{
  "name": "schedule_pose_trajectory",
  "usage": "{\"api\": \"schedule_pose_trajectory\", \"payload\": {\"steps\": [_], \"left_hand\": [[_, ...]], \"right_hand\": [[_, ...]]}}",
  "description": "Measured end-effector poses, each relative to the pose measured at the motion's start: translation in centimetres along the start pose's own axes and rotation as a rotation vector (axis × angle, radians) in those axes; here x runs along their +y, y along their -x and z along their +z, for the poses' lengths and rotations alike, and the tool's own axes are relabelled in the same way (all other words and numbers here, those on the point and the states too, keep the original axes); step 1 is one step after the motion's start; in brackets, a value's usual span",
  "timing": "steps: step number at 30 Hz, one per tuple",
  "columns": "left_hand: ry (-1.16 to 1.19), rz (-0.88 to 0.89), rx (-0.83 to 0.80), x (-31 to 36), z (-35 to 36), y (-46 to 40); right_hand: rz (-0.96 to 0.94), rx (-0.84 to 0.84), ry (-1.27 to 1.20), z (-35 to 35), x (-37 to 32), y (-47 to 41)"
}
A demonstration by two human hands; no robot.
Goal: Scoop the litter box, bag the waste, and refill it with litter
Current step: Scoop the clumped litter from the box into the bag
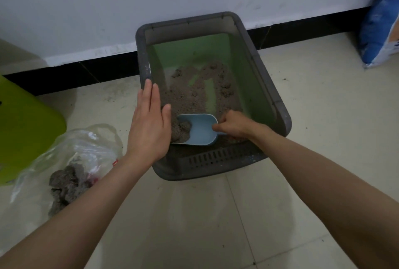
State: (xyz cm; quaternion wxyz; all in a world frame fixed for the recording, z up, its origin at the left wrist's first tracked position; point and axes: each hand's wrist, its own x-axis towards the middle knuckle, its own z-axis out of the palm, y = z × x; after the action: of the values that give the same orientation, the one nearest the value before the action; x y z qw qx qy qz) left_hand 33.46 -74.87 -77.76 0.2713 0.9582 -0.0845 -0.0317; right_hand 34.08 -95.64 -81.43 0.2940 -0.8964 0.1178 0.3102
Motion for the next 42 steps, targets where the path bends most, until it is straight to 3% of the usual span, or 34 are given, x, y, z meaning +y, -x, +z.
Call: {"api": "schedule_pose_trajectory", "payload": {"steps": [3,8,15,25,32,42], "left_hand": [[-0.001,0.003,-0.005,0.0,0.0,0.0],[0.002,0.005,-0.011,-0.1,-0.1,0.1],[0.007,0.012,0.001,-0.2,0.1,0.1],[0.007,0.01,0.006,0.0,-0.1,0.1],[0.018,0.014,0.006,-0.1,-0.1,0.2],[0.0,0.007,0.002,-0.1,0.0,0.2]], "right_hand": [[0.032,-0.088,0.105,0.0,-0.1,-0.5],[0.04,-0.087,0.173,-0.5,-0.3,-1.4],[0.141,-0.149,-0.087,0.4,-0.5,-2.2],[0.14,-0.197,-0.192,0.8,-0.2,-2.1],[0.12,-0.171,-0.297,1.1,0.3,-2.4],[0.078,0.009,-0.54,-0.1,-0.3,-1.2]]}}
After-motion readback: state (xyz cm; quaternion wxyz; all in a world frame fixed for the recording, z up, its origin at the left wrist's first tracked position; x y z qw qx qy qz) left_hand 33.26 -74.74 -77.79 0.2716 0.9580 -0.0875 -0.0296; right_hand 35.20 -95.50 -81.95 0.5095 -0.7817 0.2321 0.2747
